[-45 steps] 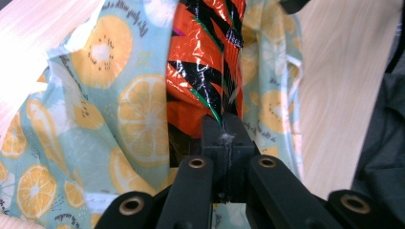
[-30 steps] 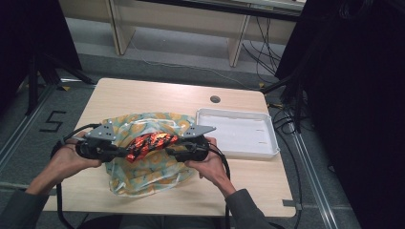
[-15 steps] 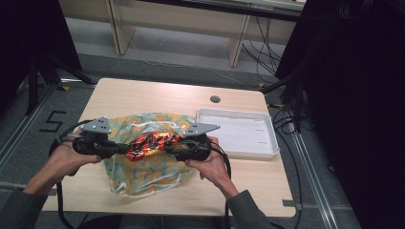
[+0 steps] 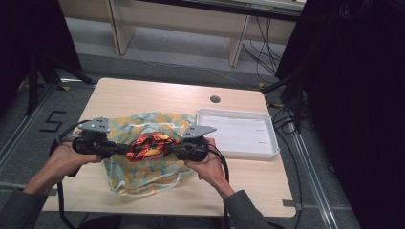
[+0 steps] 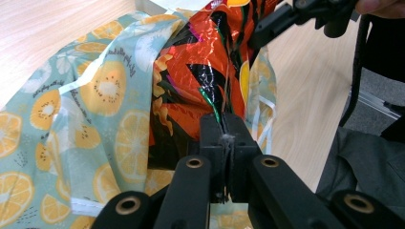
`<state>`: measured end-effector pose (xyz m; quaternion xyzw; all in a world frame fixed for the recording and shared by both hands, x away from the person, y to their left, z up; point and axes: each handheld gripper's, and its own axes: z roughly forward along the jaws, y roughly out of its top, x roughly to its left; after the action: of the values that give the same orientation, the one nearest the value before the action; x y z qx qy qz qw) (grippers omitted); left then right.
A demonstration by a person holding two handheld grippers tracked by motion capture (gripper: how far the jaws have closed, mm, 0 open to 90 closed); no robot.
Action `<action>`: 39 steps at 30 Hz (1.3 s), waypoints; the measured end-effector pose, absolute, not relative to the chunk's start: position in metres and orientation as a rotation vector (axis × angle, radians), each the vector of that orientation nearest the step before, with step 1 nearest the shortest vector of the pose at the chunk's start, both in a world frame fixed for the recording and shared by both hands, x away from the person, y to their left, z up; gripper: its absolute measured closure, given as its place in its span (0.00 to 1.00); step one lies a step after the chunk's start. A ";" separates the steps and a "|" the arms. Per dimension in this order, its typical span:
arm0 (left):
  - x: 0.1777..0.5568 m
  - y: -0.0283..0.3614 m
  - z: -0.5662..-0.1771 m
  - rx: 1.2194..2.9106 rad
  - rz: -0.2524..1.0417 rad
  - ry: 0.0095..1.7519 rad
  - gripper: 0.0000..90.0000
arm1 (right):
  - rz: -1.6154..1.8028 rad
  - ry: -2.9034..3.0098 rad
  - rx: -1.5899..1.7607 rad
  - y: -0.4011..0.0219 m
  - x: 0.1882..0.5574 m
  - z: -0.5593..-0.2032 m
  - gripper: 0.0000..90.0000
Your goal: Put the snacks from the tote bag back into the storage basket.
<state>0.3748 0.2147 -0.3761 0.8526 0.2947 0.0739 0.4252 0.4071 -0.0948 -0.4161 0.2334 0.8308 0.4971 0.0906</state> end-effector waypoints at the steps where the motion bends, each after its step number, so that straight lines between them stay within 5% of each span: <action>1: 0.375 0.215 -0.376 2.130 0.185 0.743 0.96 | 1.489 2.466 0.701 -0.094 0.406 -0.416 0.96; 6: 0.372 0.218 -0.373 2.125 0.206 0.746 0.88 | 1.475 2.494 0.687 -0.095 0.407 -0.411 1.00; 11: 0.362 0.224 -0.373 2.170 0.287 0.786 0.55 | 1.487 2.490 0.644 -0.094 0.412 -0.404 1.00; 15: 0.353 0.231 -0.389 2.180 0.366 0.864 0.41 | 1.493 2.485 0.643 -0.094 0.416 -0.398 1.00; 24: 0.337 0.248 -0.432 2.122 0.411 1.055 0.31 | 1.524 2.506 0.590 -0.086 0.413 -0.379 1.00; 39: 0.327 0.260 -0.446 2.069 0.446 1.162 0.26 | 1.679 2.452 0.502 -0.081 0.404 -0.334 1.00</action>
<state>0.3271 0.2596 -0.4459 0.8009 0.4497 0.1727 0.3557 0.4038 -0.0811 -0.3336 0.1661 0.8120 0.5559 0.0637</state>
